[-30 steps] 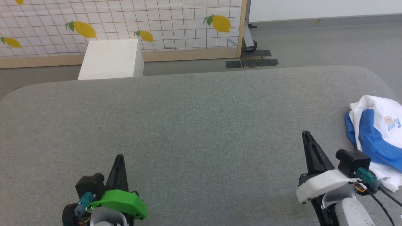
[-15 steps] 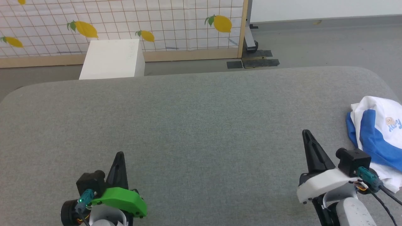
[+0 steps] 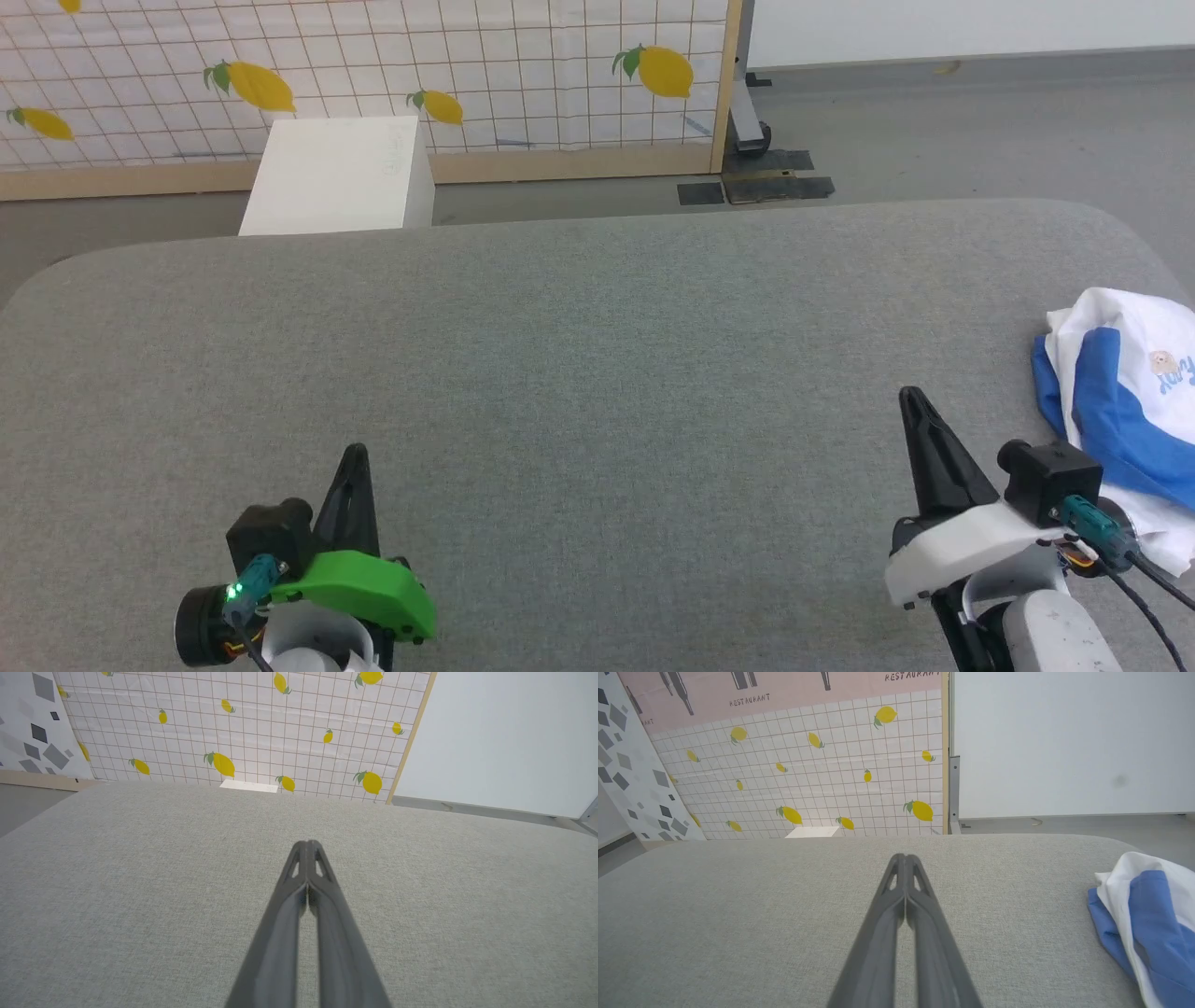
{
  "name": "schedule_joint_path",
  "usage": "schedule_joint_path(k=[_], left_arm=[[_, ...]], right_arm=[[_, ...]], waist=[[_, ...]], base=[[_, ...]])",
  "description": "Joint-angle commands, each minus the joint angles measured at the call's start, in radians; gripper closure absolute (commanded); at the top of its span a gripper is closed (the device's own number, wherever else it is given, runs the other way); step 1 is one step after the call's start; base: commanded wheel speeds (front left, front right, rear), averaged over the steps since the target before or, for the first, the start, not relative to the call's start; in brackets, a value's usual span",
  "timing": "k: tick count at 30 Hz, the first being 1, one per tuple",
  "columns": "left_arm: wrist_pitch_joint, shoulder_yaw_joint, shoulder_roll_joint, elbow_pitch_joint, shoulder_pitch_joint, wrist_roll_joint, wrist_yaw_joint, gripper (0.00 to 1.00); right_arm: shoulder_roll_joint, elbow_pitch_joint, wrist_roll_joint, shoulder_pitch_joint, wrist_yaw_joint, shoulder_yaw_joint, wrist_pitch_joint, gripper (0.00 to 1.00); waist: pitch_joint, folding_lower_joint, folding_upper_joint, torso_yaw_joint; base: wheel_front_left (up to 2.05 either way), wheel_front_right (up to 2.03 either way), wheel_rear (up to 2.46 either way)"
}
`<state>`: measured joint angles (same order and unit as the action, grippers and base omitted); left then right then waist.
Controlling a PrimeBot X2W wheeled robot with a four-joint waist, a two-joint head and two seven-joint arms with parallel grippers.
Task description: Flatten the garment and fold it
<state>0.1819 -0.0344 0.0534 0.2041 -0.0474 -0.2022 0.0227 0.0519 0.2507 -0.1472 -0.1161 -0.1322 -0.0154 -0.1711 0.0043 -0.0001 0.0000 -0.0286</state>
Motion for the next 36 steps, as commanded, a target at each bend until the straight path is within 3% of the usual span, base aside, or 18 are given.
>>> schedule_joint_path(k=[1,36], left_arm=[[-0.006,0.003,-0.001,-0.011,0.012,0.015,-0.004,1.00],[-0.077,0.016,-0.002,-0.089,0.026,0.091,-0.012,1.00]], right_arm=[[-0.001,-0.012,0.011,0.019,0.000,0.002,0.005,1.00],[-0.001,-0.108,0.066,0.058,0.001,0.007,0.072,1.00]], waist=[[0.000,0.0001,0.0000,0.001],[-0.002,0.0001,0.0000,0.012]], base=[[0.00,0.00,0.00],[0.00,0.00,0.00]])
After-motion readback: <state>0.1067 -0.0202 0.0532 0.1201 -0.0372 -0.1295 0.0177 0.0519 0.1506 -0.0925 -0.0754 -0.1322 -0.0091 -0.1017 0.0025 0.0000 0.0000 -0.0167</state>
